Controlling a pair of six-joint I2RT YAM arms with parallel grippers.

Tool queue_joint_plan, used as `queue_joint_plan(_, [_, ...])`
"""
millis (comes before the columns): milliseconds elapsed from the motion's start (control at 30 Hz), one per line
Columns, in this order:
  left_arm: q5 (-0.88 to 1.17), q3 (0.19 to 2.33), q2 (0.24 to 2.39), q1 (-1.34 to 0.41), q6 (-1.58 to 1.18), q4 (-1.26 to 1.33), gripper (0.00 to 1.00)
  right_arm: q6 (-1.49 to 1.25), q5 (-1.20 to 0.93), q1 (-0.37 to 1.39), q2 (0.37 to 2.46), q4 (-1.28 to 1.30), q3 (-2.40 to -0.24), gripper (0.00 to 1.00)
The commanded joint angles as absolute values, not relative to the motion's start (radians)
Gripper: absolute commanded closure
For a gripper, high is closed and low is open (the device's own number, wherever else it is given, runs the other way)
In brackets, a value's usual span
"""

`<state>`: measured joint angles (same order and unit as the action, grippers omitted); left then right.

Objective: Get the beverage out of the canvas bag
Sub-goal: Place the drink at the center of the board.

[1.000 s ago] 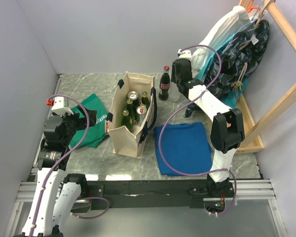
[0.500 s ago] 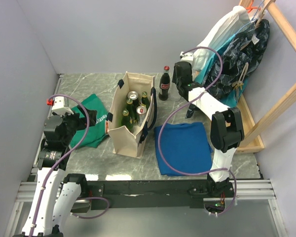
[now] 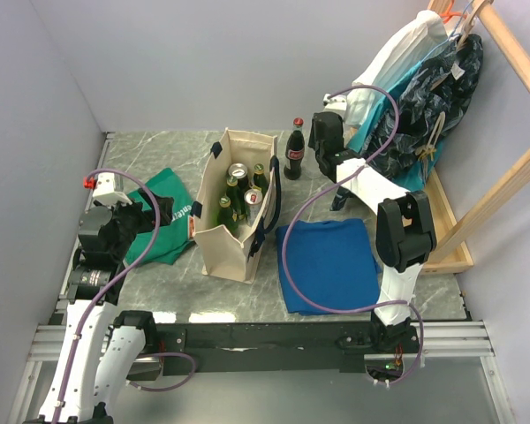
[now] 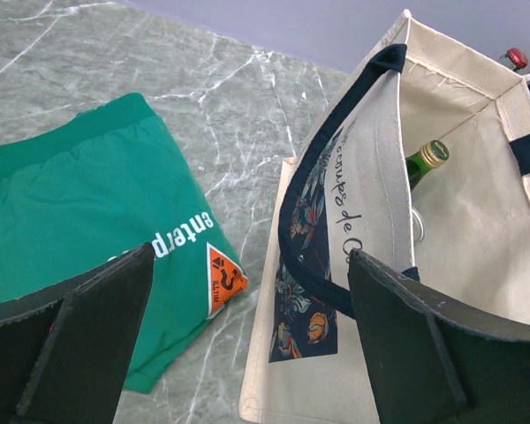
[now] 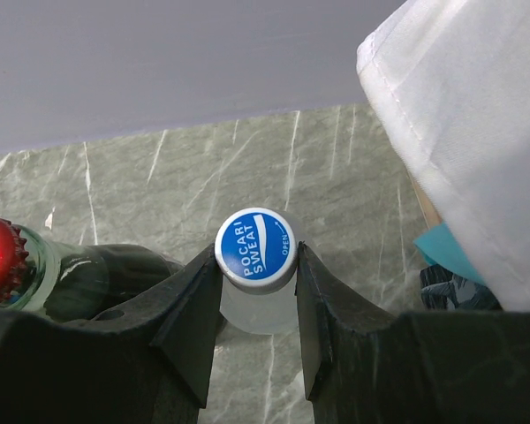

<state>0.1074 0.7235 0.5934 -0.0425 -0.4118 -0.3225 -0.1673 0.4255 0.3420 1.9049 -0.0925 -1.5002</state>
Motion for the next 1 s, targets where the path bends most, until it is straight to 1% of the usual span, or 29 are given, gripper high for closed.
queue_joint_plan(0, [0.103,0.75,0.595,-0.041,-0.4,-0.31,0.04,-0.187,0.466,0.328,1.882,-0.256,-1.532,0.82])
queue_joint_plan(67, [0.106,0.752,0.595,-0.041,-0.399,-0.311,0.04,-0.196,0.469,0.327,1.884,-0.233,-1.54,0.75])
queue_joint_plan(100, [0.106,0.753,0.597,-0.041,-0.399,-0.31,0.04,-0.196,0.468,0.325,1.885,-0.224,-1.545,0.66])
queue_joint_plan(200, [0.106,0.753,0.592,-0.041,-0.4,-0.31,0.04,-0.199,0.459,0.327,1.887,-0.207,-1.552,0.52])
queue_joint_plan(267, [0.106,0.75,0.588,-0.041,-0.4,-0.308,0.04,-0.202,0.453,0.325,1.887,-0.201,-1.551,0.46])
queue_joint_plan(300, [0.104,0.75,0.586,-0.041,-0.4,-0.308,0.04,-0.201,0.453,0.328,1.885,-0.196,-1.552,0.4])
queue_joint_plan(400, [0.107,0.75,0.586,-0.043,-0.4,-0.308,0.04,-0.202,0.453,0.325,1.885,-0.181,-1.559,0.33])
queue_joint_plan(500, [0.11,0.75,0.584,-0.041,-0.4,-0.308,0.04,-0.206,0.449,0.327,1.882,-0.167,-1.563,0.28])
queue_joint_plan(600, [0.114,0.752,0.586,-0.041,-0.4,-0.307,0.04,-0.209,0.445,0.327,1.876,-0.161,-1.562,0.27])
queue_joint_plan(967, [0.118,0.75,0.578,-0.041,-0.402,-0.308,0.04,-0.212,0.419,0.331,1.789,-0.114,-1.539,0.23])
